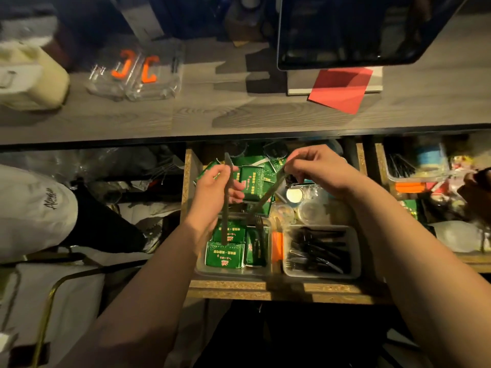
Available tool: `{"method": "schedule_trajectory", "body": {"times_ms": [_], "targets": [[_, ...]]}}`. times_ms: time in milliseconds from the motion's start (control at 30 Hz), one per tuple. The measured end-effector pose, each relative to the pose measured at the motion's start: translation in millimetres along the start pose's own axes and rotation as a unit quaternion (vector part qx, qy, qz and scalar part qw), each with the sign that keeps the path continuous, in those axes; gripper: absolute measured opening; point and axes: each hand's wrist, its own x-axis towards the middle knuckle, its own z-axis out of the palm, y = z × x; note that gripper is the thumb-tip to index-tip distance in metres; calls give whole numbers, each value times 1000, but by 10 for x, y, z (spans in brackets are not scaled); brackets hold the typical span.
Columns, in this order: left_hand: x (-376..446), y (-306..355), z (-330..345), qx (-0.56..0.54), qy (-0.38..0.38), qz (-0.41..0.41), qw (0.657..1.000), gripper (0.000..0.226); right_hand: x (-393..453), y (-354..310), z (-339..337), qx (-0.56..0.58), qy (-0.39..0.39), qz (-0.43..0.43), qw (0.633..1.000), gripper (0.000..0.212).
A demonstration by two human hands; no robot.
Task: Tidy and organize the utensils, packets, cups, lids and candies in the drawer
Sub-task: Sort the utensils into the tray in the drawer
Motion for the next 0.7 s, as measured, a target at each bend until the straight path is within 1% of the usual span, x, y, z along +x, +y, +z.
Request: {"method": "schedule_trajectory", "body": {"times_ms": [100, 133, 200, 233, 300, 367, 433, 467, 500, 533, 600, 667, 700], "targets": [[-152, 37, 85, -128, -27, -73, 989, 32, -50, -63, 225, 11, -26, -15, 1000, 18], [-194, 54, 116, -141, -41, -90, 985, 37, -57, -66, 297, 26, -35, -12, 999, 18], [-273, 102, 177, -126, -61, -104, 985, 45, -70, -66, 422, 52, -63, -12, 997, 13], [-309, 126, 204, -115, -64, -102, 986, 45, -77, -61, 473, 55, -78, -16, 995, 13], [-366, 165, 252, -102, -63, -89, 989, 45, -83, -35, 557, 39, -87, -23, 995, 17], [-411, 196, 284, -114, -85, -76, 987, 47, -86, -17, 626, 28, -71, -22, 997, 27], [-443, 214, 290, -121, -111, -82, 983, 52, -92, -16, 677, 23, -78, -25, 996, 34], [-452, 215, 278, -127, -117, -90, 981, 54, -103, -27, 696, 14, -81, -34, 996, 29], [-468, 217, 263, -137, -124, -96, 978, 54, -108, -35, 709, 0, -78, -44, 996, 19], [-472, 202, 242, -145, -130, -99, 976, 53, -118, -61, 724, -23, -65, -56, 996, 13], [-481, 182, 207, -149, -141, -102, 973, 54, -110, -79, 762, -89, -25, -76, 993, 10], [-492, 170, 184, -139, -139, -103, 975, 56, -86, -61, 841, -142, 1, -91, 986, 18], [-491, 167, 176, -142, -127, -101, 977, 58, -89, -56, 898, -142, 12, -86, 986, 24]]}}
